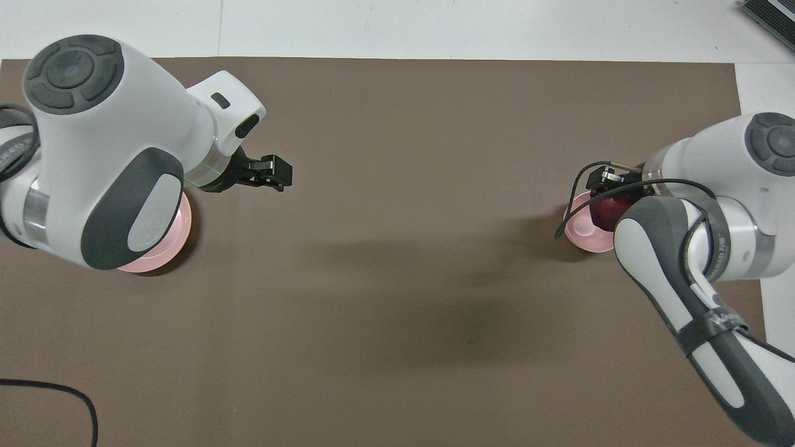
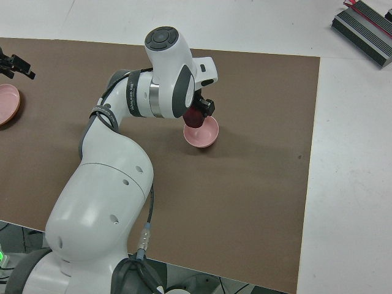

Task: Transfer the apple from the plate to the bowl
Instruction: 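Lower the apple into the pink bowl with the right gripper while the left gripper retracts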

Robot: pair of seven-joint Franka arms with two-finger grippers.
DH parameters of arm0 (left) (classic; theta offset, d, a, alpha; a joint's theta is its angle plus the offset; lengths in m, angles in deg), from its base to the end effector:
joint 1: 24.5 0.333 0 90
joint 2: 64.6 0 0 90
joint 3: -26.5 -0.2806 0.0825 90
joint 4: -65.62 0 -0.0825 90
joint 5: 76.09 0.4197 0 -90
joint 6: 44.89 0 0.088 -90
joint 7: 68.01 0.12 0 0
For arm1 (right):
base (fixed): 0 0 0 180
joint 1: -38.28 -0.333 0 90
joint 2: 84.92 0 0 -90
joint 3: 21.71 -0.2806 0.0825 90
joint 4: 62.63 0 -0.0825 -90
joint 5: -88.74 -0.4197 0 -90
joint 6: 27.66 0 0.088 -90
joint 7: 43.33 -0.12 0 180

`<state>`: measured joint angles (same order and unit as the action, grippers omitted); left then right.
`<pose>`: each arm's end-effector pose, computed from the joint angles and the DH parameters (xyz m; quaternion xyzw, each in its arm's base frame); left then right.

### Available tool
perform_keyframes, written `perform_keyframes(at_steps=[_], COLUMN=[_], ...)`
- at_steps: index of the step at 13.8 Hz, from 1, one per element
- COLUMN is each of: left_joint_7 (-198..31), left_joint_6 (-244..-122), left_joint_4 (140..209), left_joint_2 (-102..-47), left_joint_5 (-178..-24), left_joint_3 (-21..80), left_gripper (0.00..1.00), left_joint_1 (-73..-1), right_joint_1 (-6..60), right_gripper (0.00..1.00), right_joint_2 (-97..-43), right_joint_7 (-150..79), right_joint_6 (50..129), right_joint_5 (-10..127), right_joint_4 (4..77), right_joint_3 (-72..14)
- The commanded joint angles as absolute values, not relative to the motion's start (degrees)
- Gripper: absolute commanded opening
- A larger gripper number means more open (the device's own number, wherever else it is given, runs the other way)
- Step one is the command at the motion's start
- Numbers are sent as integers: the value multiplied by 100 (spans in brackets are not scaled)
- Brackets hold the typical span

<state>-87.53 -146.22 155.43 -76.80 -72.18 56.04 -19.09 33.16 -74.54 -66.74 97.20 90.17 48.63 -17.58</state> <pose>0.6051 -0.2399 0.4785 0.9989 -0.0414 0.0005 0.0203 0.6268 0.0103 0.3297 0.9818 -0.1868 0.0312 0.0105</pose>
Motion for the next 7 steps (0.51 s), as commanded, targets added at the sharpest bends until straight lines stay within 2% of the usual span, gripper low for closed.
perform_keyframes(at_steps=[1,7], left_joint_7=[-8383,-7734], left_joint_6=[-14106,-13578], left_joint_4=[15571,15641], left_joint_2=[-7401,-6821], left_joint_5=[-7091,-7161], left_joint_3=[5559,5533], left_gripper=[100,100], left_joint_1=[-1809,-1282], right_joint_1=[3327,3345], right_gripper=[0,0], right_joint_2=[-7376,-7314], right_joint_7=[-7004,-7005], right_joint_6=[10048,10207], right_joint_5=[9164,9155], right_joint_4=[5057,5259], right_joint_3=[-1793,-1793])
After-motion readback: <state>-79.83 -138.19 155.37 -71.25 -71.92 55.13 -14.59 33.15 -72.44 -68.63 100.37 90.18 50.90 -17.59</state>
